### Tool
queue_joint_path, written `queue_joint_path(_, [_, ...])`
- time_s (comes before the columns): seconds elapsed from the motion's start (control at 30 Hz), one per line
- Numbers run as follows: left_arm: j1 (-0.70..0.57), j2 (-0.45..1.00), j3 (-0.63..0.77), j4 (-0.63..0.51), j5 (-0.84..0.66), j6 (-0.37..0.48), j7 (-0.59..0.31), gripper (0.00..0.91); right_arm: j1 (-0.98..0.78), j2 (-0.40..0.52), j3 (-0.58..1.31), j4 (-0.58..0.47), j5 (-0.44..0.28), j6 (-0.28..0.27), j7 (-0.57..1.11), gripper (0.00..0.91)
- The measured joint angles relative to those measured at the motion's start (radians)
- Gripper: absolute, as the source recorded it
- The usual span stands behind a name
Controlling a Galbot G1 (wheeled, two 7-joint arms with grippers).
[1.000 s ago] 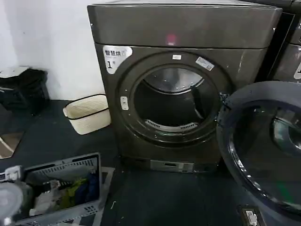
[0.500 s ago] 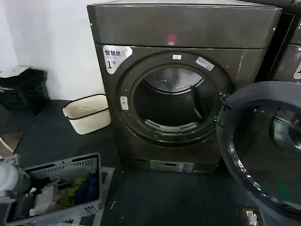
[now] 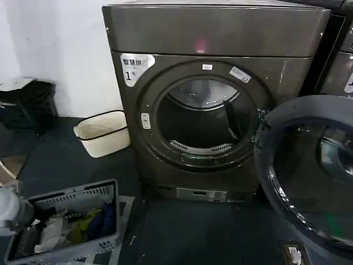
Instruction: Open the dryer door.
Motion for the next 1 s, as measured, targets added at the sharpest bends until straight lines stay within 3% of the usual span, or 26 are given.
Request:
queue_joint_path(0.4, [-0.017, 0.003, 0.015, 0.027, 0.001, 0.0, 0.001, 0.907, 0.006, 0.001, 0.03, -0.017, -0.003, -0.045, 0.089, 0.907])
queue_joint_path(1.0, [-0.08, 0.011, 0.072, 0.05, 0.003, 0.0, 0.003, 0.907, 0.01, 0.018, 0.053, -0.031, 0.009, -0.041, 0.076, 0.907])
